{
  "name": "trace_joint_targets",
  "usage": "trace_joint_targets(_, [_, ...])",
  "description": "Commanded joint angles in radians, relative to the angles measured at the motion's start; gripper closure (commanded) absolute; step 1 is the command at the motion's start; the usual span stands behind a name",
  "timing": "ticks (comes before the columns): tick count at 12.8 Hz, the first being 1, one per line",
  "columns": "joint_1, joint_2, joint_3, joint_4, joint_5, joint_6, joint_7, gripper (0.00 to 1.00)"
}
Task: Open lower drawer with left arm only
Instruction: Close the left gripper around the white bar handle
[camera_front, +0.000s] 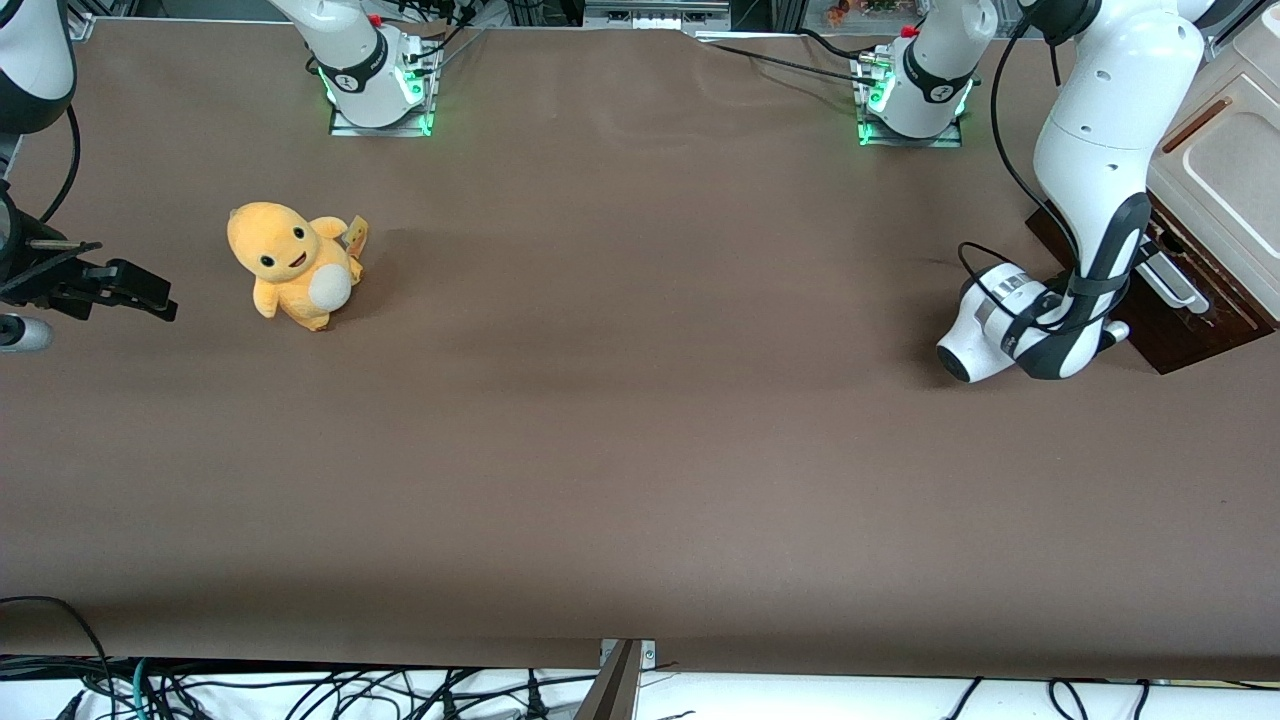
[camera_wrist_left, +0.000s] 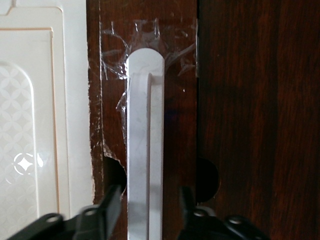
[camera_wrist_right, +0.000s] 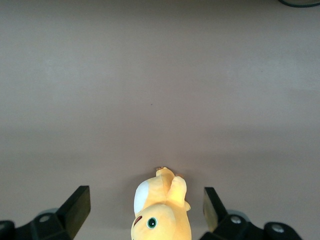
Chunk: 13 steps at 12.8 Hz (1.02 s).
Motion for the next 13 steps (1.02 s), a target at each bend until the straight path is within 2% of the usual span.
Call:
trace_joint_targets(1, [0.005, -0.031, -0.009, -0.033, 0.034, 0.016, -0.015, 0.73])
trace_joint_targets(3, [0.003, -0.038, -0.012, -0.033, 0.032, 0.016, -0.028, 0.92])
trace_joint_targets(5, [0.0, -0.046, -0.012, -0.033, 0.032, 0.015, -0.035, 0.98])
trace_joint_targets(13, [-0.049, -0.046, -0.015, -0.019, 0.009, -0.005, -0.032, 0.99])
